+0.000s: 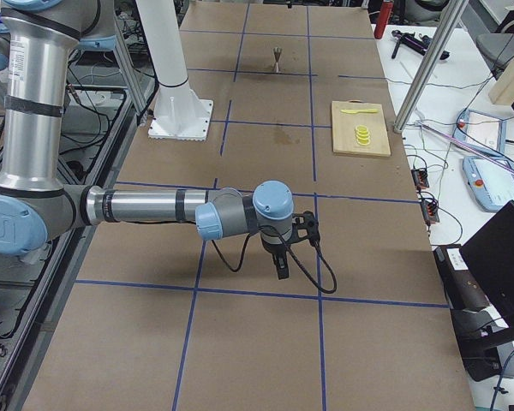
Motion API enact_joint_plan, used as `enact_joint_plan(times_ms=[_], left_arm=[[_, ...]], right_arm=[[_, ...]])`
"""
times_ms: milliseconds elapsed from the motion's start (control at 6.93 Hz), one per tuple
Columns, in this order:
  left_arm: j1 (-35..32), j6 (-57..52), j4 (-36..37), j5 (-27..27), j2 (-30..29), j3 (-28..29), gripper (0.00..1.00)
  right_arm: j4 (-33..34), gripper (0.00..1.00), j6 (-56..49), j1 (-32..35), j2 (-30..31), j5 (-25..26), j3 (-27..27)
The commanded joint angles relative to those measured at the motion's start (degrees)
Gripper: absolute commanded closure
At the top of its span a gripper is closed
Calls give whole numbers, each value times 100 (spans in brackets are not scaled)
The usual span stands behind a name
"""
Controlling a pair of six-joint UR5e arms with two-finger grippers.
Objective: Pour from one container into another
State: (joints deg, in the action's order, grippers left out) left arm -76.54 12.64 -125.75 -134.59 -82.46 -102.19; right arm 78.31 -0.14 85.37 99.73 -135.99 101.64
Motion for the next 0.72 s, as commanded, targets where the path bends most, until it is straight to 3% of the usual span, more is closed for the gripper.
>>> enact_joint_plan(times_ms=[0,288,433,577], left_arm=[[952,877,-1964,1347,-16,120,0],[1753,2316,-3056,2117,-16,-125,0],[2305,2974,-3131,2817,-16,-274,0],[2971,3468,-3131,3860,10,-450,1]], right_arm=[[-341,0,14,-3,-6,-24,-4],[-543,0,14,-3,-6,-77,14],[-649,0,5,5,20,-86,14],[-676,0,101,6,37,-77,83]])
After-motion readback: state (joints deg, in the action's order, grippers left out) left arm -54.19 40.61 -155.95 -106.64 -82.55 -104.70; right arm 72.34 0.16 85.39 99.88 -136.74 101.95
